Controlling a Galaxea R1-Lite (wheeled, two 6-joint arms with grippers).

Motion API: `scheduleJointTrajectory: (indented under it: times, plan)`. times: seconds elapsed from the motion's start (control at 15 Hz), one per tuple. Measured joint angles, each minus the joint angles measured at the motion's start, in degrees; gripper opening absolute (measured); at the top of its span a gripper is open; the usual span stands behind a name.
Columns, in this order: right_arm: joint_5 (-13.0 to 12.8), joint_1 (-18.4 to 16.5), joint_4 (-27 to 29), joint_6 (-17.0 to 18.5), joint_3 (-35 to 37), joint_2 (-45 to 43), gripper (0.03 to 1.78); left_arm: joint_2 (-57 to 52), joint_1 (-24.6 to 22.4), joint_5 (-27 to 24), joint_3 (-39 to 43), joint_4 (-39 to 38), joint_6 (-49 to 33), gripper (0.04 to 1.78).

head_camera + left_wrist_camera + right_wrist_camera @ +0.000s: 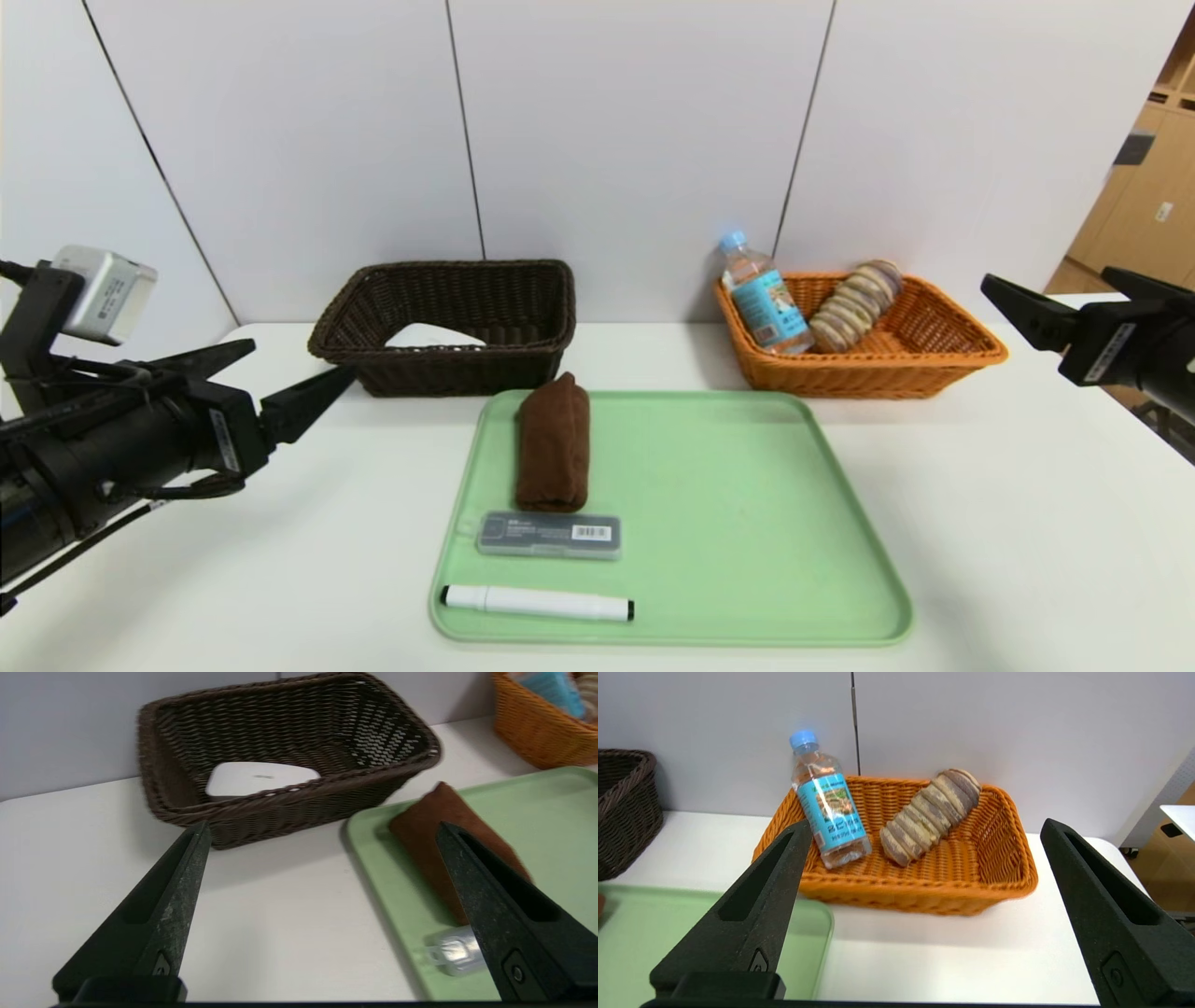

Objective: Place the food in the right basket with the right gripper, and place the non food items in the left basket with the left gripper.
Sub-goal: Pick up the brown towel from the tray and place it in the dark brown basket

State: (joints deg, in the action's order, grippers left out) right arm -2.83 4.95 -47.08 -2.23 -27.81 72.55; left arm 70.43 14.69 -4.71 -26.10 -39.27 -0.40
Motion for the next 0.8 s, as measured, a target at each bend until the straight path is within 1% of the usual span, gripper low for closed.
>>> scheduleJointTrajectory:
  times: [0.13, 0.27, 0.4, 0.47, 0.6, 0.8]
  plan:
    - [0.0, -0.1, 0.0, -0.1, 3.3, -2.9, 1.69, 0.3, 8.5, 2.9, -0.7, 1.8, -2.3, 1.69]
    - [-0.1, 0.0, 0.1, -0.3, 5.9, -5.4, 1.69, 1.8, 17.7, 6.9, -3.3, 5.6, -6.2, 1.69]
    - [0.0, 0.0, 0.1, -0.4, 7.2, -6.9, 1.69, 5.9, 23.6, 11.4, -7.8, 9.1, -11.5, 1.69]
    - [-0.1, 0.0, 0.1, -0.5, 7.4, -7.3, 1.69, 8.3, 25.4, 13.2, -10.1, 10.8, -13.3, 1.69]
    - [0.0, 0.0, 0.1, -2.0, 7.6, -7.8, 1.69, 13.7, 27.4, 15.6, -15.0, 14.0, -15.5, 1.69]
    - [0.0, 0.0, 0.0, -2.5, 7.6, -8.1, 1.69, 22.6, 28.2, 17.2, -21.9, 15.9, -19.1, 1.69]
